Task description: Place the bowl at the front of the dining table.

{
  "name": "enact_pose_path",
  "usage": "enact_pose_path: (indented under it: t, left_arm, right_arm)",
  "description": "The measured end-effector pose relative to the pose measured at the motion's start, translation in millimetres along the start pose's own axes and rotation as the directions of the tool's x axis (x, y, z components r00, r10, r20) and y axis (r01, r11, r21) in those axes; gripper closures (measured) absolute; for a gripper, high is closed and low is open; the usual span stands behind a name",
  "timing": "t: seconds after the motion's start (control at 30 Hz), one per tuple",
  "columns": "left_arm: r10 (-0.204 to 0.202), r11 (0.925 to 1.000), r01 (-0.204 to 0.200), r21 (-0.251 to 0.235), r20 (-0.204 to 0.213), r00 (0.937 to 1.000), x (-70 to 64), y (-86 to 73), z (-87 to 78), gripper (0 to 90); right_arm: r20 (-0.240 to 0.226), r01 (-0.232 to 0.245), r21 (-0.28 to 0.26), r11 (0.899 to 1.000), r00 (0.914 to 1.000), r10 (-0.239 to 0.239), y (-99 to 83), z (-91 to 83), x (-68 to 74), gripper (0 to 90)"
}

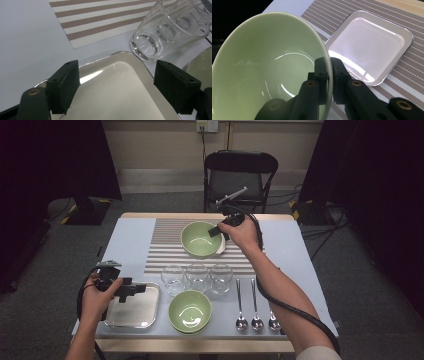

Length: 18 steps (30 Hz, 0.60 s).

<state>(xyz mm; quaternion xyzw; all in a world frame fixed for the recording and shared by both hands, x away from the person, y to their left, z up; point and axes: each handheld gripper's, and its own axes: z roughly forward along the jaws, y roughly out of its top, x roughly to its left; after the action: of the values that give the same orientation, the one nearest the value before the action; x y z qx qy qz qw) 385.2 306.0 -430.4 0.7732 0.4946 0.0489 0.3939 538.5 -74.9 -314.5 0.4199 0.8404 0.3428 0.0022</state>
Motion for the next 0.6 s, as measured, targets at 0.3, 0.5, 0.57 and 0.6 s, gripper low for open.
enact_pose_path:
  t: [0.3, 0.5, 0.57, 0.6]
  left_arm:
    - [-0.012, 0.9999, 0.012, -0.008, 0.0, 0.9999, 1.0, -0.2, -0.8, 20.5]
    - [-0.026, 0.9995, 0.026, -0.02, -0.013, 0.9996, 2.3, -0.5, -2.2, 20.3]
    - [-0.026, 0.9994, 0.026, -0.023, -0.01, 0.9996, 2.4, -0.6, -2.8, 20.3]
    - [-0.024, 0.9995, 0.023, -0.023, -0.01, 0.9997, 2.5, -0.6, -3.0, 20.3]
  right_arm:
    - [0.007, -0.013, -0.006, 1.0, 0.9999, 0.013, 2.1, 3.8, -5.4, 84.7]
    - [0.007, -0.028, -0.009, 1.0, 0.9996, 0.028, 2.9, 6.9, -9.1, 84.7]
    - [0.011, -0.024, -0.014, 1.0, 0.9996, 0.024, 3.1, 8.3, -10.6, 84.7]
    - [0.013, -0.028, -0.012, 1.0, 0.9995, 0.028, 3.5, 8.6, -10.7, 84.7]
